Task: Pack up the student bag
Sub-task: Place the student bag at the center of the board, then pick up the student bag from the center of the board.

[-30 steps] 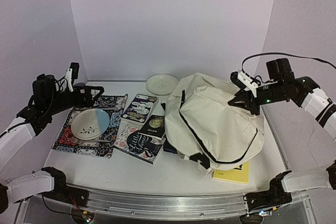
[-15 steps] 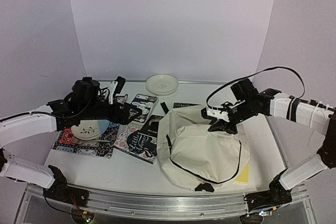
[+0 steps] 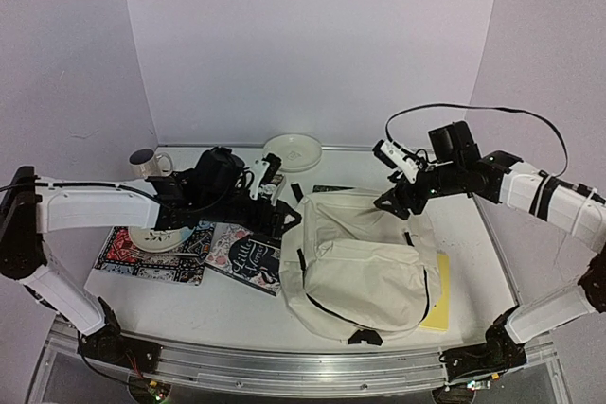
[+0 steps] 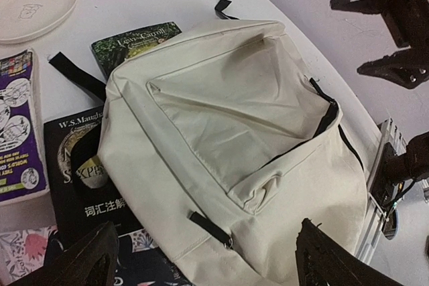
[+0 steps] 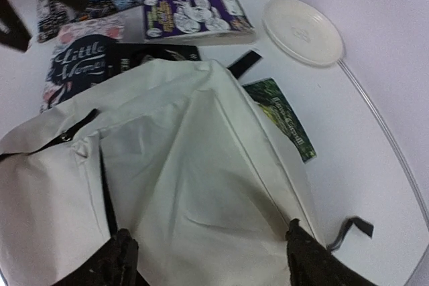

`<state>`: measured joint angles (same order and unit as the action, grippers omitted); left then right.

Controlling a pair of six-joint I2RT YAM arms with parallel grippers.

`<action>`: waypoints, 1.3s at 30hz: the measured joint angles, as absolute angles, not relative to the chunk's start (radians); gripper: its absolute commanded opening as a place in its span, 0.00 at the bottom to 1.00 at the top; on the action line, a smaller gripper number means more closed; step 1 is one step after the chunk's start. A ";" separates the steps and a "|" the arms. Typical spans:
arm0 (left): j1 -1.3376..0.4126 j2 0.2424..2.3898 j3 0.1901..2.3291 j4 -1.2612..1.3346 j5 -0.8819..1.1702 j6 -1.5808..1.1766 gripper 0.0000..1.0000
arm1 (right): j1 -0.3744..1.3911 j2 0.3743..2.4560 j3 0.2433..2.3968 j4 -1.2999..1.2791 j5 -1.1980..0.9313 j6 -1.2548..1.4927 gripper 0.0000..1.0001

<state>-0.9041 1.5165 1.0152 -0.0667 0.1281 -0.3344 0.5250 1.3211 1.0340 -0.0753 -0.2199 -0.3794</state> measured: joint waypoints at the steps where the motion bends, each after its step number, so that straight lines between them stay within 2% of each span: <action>1: -0.910 1.545 1.035 -0.062 0.128 -0.328 0.93 | 0.514 1.318 1.032 -0.075 -0.182 -0.314 0.87; 6: -0.938 1.686 1.157 -0.050 0.133 -0.281 0.92 | 0.418 1.288 0.952 -0.055 -0.083 -0.014 0.89; 12: -0.960 1.838 1.327 -0.039 0.161 -0.202 0.88 | 0.293 1.279 0.817 -0.064 -0.093 0.229 0.92; 17: -0.973 1.928 1.409 -0.030 0.194 -0.134 0.81 | 0.222 1.327 0.772 -0.042 -0.164 0.311 0.98; 29: -1.018 2.000 1.433 -0.026 0.271 -0.035 0.63 | 0.184 1.477 0.654 0.118 -0.303 0.365 0.98; 31: -1.026 2.004 1.433 -0.024 0.271 -0.025 0.59 | 0.183 1.496 0.643 0.153 -0.327 0.365 0.91; 33: -1.034 2.015 1.433 -0.024 0.268 -0.023 0.58 | 0.180 1.517 0.639 0.187 -0.355 0.361 0.78; 36: -1.042 2.033 1.432 -0.025 0.258 -0.026 0.59 | 0.175 1.526 0.633 0.220 -0.410 0.343 0.54; 39: -1.048 2.039 1.431 -0.026 0.240 -0.038 0.62 | 0.172 1.518 0.627 0.237 -0.465 0.331 0.27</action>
